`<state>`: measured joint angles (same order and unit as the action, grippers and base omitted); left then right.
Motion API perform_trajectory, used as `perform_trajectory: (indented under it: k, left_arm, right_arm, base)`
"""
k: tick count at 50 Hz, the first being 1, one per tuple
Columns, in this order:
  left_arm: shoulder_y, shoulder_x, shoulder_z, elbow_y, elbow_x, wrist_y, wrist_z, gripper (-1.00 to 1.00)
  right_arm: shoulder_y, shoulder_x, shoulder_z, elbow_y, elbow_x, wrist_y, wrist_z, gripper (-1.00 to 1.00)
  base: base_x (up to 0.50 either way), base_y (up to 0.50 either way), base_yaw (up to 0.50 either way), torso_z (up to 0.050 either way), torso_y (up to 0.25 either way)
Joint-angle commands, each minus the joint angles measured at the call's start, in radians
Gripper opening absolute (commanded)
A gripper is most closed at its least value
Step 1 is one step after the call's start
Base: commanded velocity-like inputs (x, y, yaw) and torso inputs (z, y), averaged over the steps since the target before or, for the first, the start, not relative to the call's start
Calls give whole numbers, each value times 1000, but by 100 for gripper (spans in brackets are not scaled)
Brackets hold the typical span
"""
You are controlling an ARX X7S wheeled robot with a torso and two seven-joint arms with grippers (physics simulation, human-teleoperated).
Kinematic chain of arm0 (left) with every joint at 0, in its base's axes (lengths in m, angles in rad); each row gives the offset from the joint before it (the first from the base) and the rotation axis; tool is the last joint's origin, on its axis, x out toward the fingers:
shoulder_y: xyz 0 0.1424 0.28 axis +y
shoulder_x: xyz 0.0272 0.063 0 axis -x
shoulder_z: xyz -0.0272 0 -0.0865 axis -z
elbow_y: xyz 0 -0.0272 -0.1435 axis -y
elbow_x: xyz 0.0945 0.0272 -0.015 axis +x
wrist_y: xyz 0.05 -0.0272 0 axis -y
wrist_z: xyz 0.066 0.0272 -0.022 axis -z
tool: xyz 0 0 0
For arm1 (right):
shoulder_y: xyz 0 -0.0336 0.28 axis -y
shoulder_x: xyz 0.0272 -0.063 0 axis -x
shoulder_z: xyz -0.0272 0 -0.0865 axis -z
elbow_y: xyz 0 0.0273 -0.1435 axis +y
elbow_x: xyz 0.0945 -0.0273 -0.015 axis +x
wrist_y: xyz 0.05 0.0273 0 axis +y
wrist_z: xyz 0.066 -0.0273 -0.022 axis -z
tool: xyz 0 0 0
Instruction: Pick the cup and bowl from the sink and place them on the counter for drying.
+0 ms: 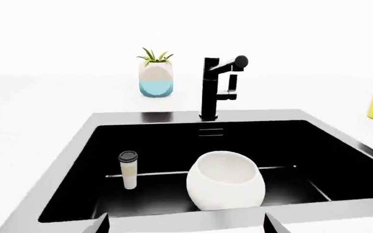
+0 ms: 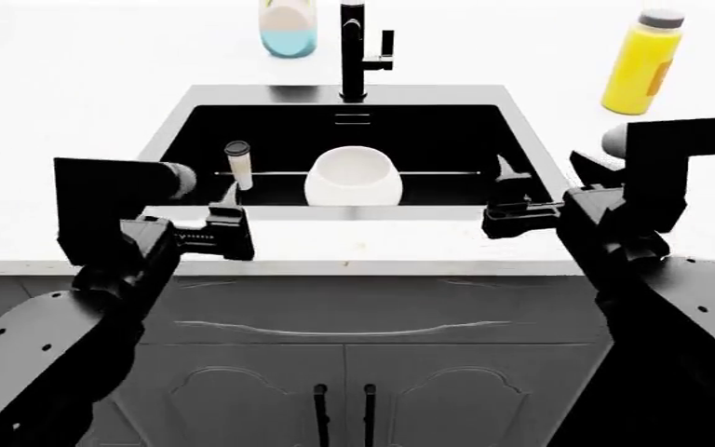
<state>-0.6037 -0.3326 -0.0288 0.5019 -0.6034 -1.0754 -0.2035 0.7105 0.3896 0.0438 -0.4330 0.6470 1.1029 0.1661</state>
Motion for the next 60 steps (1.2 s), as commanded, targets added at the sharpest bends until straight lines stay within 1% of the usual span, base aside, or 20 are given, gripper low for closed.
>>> perform_trajectory:
  k: [1,2,3,6,12,21,37,45,60]
  left_arm:
    - [-323,-52,-4,-101,-102,-240,29,100]
    - [-348,-52,-6,-128,-100,-242,31,100]
    - [-367,-53,14,-157,-86,-243,29,100]
    - [-387,-52,11,-177,-95,-249,38,100]
    - [-378,-54,14,-167,-101,-258,32,100]
    - [-368,-65,26,-179,-104,-255,39,100]
    - [-349,-69,23,-166,-120,-256,35,100]
    - [-328,-69,26,-162,-122,-251,29,100]
    - [-327,-78,22,-160,-135,-256,25,100]
  right_arm:
    - [318,40,8,119,96,228,-17,100]
    - [327,38,8,136,95,224,-21,100]
    - [334,40,2,147,92,217,-27,100]
    - [332,41,-2,168,83,190,-38,100]
    - [303,66,-38,164,63,166,-49,100]
    - [271,58,-22,157,77,167,-41,100]
    - [231,70,-21,136,75,147,-33,100]
    - [219,70,-10,123,86,156,-23,100]
    - [205,80,0,106,102,177,-7,100]
  base:
    - [0,0,0,0,0]
    - [0,0,0,0,0]
    - [0,0,0,0,0]
    - [0,0,0,0,0]
    - [100,31,0,0,0]
    - [271,83,0,0,0]
    - [378,24,0,0,0]
    - [422,0,0,0,0]
    - [424,0,0,0,1]
